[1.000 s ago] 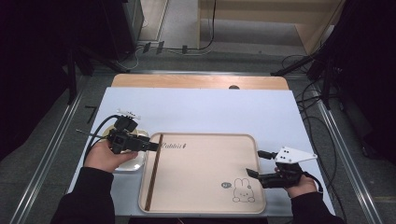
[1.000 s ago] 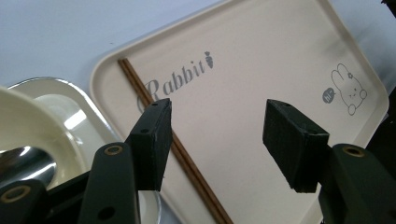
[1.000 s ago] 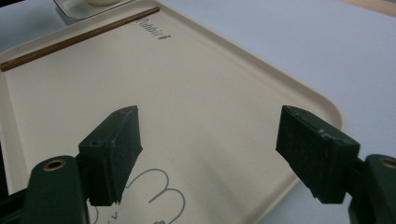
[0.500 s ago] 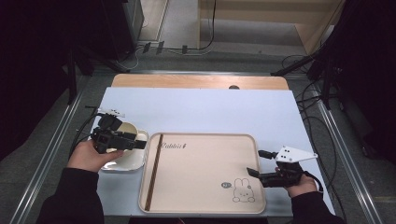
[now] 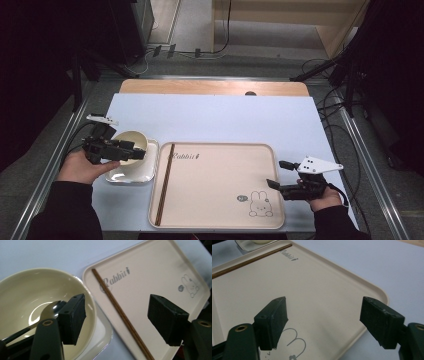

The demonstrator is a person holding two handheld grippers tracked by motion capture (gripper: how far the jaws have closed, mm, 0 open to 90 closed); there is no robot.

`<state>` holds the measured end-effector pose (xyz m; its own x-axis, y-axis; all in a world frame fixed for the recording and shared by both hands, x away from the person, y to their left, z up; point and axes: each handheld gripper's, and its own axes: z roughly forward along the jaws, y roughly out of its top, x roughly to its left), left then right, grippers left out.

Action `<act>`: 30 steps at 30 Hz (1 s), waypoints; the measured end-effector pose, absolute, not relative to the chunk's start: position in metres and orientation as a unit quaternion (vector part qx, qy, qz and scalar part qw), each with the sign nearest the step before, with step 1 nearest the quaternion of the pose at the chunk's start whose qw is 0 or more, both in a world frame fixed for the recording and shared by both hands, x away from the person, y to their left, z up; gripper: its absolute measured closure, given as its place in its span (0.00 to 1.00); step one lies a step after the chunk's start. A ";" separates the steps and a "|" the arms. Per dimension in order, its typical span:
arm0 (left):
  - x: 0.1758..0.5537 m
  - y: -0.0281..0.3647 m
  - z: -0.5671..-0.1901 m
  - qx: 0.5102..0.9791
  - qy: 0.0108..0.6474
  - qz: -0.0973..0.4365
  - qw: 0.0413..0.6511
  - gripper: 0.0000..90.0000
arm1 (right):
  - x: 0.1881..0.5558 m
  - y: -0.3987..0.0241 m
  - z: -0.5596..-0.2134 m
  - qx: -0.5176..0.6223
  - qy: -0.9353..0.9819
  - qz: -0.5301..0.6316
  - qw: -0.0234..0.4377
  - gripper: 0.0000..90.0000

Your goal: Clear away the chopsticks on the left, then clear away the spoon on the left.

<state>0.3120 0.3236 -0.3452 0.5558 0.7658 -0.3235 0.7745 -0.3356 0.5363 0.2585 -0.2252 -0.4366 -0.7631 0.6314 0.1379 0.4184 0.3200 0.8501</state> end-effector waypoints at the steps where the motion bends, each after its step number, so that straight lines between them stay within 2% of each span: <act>1: 0.312 0.325 -0.345 0.818 0.472 -0.005 0.330 0.36 | 0.258 -0.226 -0.436 0.325 0.804 0.485 0.112 0.25; 13: 0.317 0.341 -0.344 0.815 0.485 0.009 0.317 0.39 | 0.258 -0.223 -0.436 0.319 0.807 0.486 0.109 0.25; 21: 0.325 0.366 -0.343 0.806 0.502 0.012 0.313 0.43 | 0.258 -0.219 -0.437 0.312 0.811 0.484 0.105 0.24; 30: 0.345 0.390 -0.334 0.817 0.503 0.035 0.279 0.48 | 0.257 -0.220 -0.436 0.313 0.809 0.486 0.106 0.24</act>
<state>0.3453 0.3901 -0.3341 0.4918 0.8415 -0.2236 0.8027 -0.3386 0.4909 0.2572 -0.2202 -0.4362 -0.7821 0.6089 0.1324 0.4034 0.3328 0.8524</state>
